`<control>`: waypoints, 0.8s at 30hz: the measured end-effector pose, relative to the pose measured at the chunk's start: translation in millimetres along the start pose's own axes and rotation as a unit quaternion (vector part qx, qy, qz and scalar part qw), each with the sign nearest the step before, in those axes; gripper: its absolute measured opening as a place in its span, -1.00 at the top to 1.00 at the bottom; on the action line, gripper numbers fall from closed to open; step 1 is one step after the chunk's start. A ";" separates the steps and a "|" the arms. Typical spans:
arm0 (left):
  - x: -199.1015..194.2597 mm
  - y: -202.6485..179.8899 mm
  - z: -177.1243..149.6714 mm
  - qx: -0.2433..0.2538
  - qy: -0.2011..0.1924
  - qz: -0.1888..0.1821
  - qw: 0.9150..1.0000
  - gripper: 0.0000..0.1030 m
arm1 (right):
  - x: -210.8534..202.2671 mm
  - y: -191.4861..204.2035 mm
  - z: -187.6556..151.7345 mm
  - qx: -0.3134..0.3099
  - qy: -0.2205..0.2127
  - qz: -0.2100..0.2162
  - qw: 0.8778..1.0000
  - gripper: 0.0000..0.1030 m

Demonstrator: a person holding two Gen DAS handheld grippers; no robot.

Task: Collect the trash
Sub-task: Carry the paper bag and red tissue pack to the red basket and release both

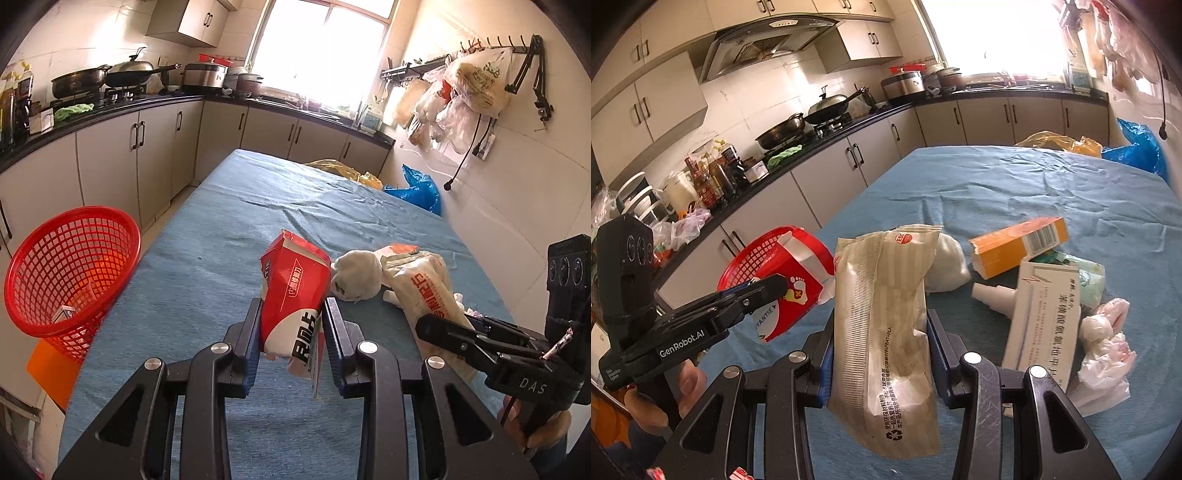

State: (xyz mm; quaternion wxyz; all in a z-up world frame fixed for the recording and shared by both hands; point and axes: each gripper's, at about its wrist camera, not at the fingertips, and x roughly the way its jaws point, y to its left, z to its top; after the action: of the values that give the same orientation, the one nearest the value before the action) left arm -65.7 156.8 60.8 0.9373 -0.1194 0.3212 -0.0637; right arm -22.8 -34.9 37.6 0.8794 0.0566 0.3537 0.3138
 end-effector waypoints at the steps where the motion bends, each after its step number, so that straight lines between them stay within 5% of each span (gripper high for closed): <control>1: -0.7 0.5 -0.3 -0.001 -0.001 0.000 1.000 0.41 | 0.8 1.3 0.4 -0.001 0.001 0.000 1.000 0.11; 13: -15.8 22.2 4.2 -0.021 -0.019 0.005 1.000 0.41 | 15.3 28.6 12.8 -0.023 0.022 0.005 0.999 0.11; 24: -61.7 96.3 20.6 -0.080 -0.071 0.052 0.993 0.39 | 38.4 89.3 49.7 -0.058 0.038 0.040 0.997 0.11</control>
State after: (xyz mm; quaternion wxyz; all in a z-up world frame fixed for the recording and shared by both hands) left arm -97.3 265.4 87.2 0.9471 -0.1817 0.2637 0.0195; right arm -14.6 65.0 80.7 0.8539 0.0075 0.3655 0.3705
